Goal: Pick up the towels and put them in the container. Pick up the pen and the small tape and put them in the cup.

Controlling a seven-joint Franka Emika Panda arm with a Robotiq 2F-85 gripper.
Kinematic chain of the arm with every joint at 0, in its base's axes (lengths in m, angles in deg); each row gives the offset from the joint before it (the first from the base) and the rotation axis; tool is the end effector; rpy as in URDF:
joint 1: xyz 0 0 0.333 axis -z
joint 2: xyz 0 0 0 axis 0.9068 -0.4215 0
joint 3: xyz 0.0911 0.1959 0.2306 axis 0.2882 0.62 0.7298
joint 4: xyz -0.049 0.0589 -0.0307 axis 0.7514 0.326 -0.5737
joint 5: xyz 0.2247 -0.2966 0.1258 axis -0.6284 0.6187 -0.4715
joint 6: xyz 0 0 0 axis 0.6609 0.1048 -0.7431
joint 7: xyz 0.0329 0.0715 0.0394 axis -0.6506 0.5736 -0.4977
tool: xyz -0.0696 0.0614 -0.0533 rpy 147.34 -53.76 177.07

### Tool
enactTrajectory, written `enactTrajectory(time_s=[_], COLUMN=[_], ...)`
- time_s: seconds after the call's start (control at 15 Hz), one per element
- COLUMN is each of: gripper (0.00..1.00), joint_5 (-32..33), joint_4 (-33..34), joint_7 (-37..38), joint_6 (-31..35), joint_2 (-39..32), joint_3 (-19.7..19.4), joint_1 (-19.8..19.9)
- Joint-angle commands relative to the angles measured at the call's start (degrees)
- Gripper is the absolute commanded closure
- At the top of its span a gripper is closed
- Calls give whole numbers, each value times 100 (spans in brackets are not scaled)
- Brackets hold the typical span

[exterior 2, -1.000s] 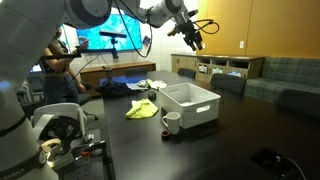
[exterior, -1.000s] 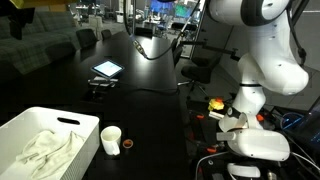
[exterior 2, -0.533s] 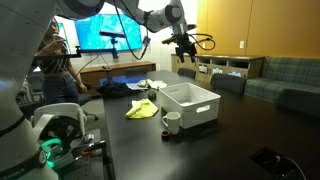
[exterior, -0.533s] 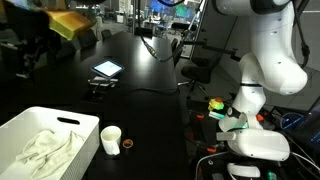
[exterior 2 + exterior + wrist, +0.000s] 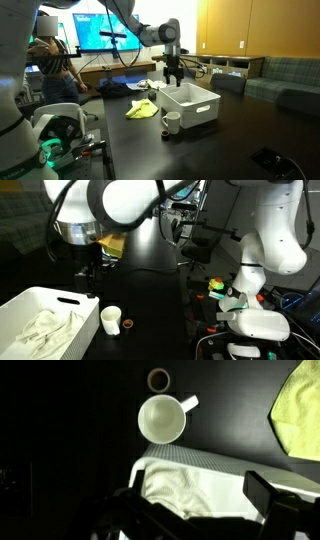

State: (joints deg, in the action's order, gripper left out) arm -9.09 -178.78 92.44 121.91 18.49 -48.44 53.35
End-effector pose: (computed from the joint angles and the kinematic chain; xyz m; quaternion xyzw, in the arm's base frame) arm 0.6244 0.2135 0.3465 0.9943 0.1011 -0.0138 0.0324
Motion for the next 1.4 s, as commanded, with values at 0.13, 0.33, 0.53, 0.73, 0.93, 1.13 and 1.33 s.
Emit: enactTrajectory(time_s=[0.13,0.33,0.53,0.73,0.93,1.13,1.33], gripper=[0,0,0,0,0,0,0], joint_5=[-660,-901,-995,-1171,-1347,-1525,-1666], joint_4=[-2117,-2830,-3188,-3284,-3262,-3149,-3098], joint_7=[-671,-1009,-1232,-1321,-1501,-1786,-2042], joint_6=[1148,1787,2348,2713,3094,3612,4024], joint_2=[627,551,342,133,-67,-339,-591], joint_3=[30,36,23,35,108,248,432], joint_1=[279,398,493,607,723,852,1016])
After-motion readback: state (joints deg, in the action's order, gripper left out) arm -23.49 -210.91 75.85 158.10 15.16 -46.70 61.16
